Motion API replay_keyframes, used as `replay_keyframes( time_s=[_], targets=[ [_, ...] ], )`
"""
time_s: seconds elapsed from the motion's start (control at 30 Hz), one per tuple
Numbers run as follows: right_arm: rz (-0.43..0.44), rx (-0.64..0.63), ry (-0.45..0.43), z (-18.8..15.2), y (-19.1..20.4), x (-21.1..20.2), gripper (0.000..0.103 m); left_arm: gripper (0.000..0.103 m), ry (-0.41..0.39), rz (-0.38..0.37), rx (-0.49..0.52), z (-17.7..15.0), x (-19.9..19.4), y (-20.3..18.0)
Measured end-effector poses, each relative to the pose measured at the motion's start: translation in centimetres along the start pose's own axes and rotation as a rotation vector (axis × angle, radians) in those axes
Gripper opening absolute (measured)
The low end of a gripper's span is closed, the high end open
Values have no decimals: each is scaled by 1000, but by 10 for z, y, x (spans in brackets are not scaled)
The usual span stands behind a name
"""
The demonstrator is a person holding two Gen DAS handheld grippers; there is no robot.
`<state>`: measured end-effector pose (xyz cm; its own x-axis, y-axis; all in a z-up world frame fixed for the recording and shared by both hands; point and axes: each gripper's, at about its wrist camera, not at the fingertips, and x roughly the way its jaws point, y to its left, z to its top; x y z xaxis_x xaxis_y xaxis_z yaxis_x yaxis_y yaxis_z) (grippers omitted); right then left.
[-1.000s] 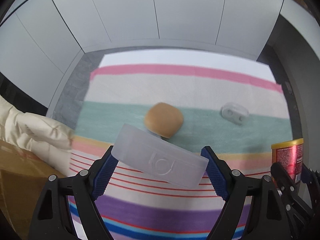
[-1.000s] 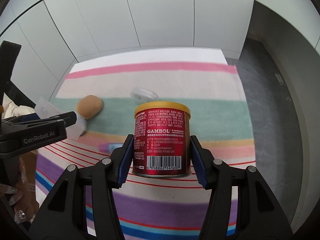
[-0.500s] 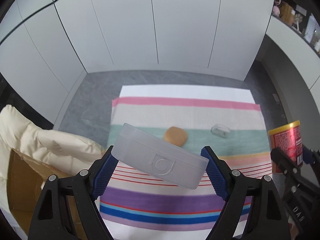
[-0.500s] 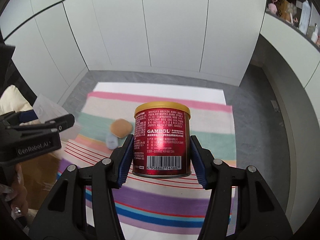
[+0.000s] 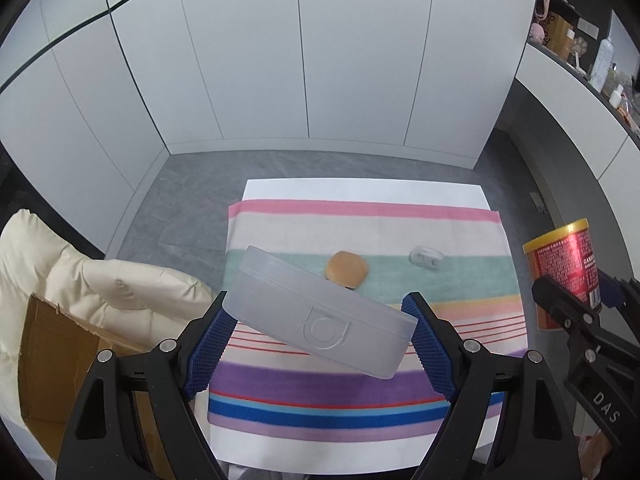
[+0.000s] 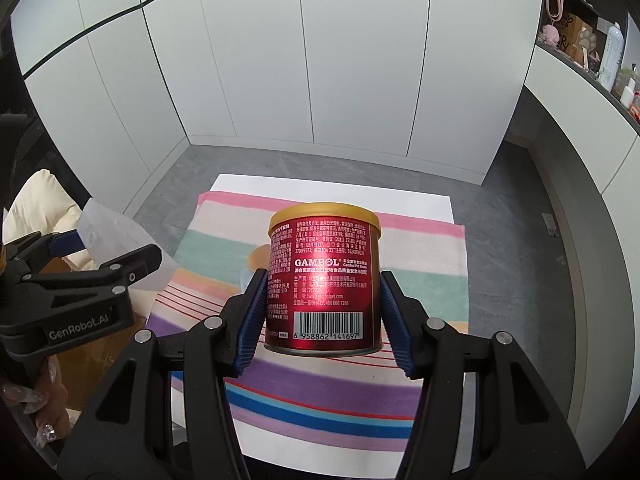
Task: Organize objects
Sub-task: 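Lift the plastic case and red can and carry them over the cardboard box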
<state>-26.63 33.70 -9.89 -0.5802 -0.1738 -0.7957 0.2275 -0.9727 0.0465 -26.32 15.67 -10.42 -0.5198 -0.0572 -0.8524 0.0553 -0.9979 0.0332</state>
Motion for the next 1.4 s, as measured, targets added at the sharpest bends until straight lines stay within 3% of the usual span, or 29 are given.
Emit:
replay_keyframes(
  time_s=[0.33, 0.57, 0.83, 1.07, 1.23, 1.4],
  targets=[
    [-17, -1, -4, -6, 2, -10, 56, 85, -50, 14, 40, -11, -29, 1],
    [-12, 4, -11, -20, 6, -37, 56, 85, -67, -17, 64, -39, -63, 0],
    [31, 21, -11, -57, 6, -74, 56, 85, -88, -47, 103, -78, -104, -1],
    [2, 11, 1, -97, 11, -101, 56, 85, -121, -54, 123, -116, -143, 4],
    [8, -11, 18, -123, 17, -111, 56, 85, -96, -93, 96, -143, -154, 11],
    [25, -7, 35, -145, 19, -115, 56, 85, -103, -69, 105, -160, -157, 18]
  ],
)
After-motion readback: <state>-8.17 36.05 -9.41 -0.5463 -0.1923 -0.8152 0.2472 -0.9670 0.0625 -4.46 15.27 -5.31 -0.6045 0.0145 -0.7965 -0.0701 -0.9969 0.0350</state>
